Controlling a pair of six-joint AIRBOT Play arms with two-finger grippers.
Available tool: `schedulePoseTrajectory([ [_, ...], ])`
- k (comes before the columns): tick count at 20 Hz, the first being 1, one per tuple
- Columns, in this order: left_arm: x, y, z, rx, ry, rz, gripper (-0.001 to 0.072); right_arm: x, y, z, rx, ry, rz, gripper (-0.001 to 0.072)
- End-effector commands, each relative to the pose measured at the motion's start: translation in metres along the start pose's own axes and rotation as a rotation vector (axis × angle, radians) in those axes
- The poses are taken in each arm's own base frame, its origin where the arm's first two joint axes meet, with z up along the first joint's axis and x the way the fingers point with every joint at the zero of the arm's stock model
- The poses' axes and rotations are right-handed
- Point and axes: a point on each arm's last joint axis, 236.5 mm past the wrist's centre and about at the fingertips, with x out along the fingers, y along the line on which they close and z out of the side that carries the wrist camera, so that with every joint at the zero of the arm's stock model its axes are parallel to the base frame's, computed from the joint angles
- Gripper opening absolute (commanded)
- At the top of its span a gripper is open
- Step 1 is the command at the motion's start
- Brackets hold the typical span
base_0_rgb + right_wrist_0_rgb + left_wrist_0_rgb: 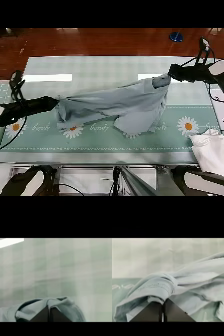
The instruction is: Fold the shirts.
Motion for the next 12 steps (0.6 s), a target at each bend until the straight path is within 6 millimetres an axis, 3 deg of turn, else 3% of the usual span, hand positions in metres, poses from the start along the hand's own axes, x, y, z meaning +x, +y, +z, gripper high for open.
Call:
schedulePoseTrajectory([
  [1, 0.025, 0.004, 0.005, 0.024, -0.018, 0.031, 0.0033, 0.024, -0.011, -0.018, -0.057, 0.069, -0.008, 0.0027],
  [2, 0.028, 0.005, 0.001, 0.020, -0.004, 0.031, 0.0033, 0.025, -0.012, -0.019, -0.068, 0.070, -0.008, 0.0030],
  [3, 0.028, 0.006, 0.001, 0.019, -0.001, 0.031, 0.0033, 0.022, -0.013, -0.012, -0.064, 0.043, -0.010, 0.0086],
  [4, 0.028, 0.006, 0.001, 0.019, -0.002, 0.031, 0.0034, 0.015, -0.012, -0.002, -0.063, 0.012, -0.011, 0.0227],
  [5, 0.028, 0.006, 0.002, 0.024, -0.003, 0.031, 0.0034, 0.002, -0.011, 0.011, -0.067, -0.021, -0.011, 0.0380],
  [6, 0.027, 0.006, 0.003, 0.040, -0.007, 0.033, 0.0035, -0.017, -0.012, 0.026, -0.084, -0.057, -0.020, 0.0440],
  [7, 0.025, 0.010, 0.006, 0.058, -0.016, 0.041, 0.0038, -0.040, -0.018, 0.043, -0.114, -0.094, -0.047, 0.0440],
  [8, 0.020, 0.016, 0.014, 0.075, -0.032, 0.059, 0.0125, -0.063, -0.028, 0.059, -0.143, -0.132, -0.090, 0.0440],
  [9, 0.013, 0.026, 0.023, 0.087, -0.042, 0.085, 0.0312, -0.086, -0.041, 0.071, -0.161, -0.167, -0.139, 0.0440],
  [10, 0.003, 0.034, 0.032, 0.095, -0.042, 0.105, 0.0413, -0.108, -0.058, 0.076, -0.167, -0.177, -0.190, 0.0443],
  [12, -0.018, 0.047, 0.040, 0.073, -0.016, 0.113, 0.0417, -0.135, -0.098, 0.057, -0.122, -0.106, -0.279, 0.0550],
])
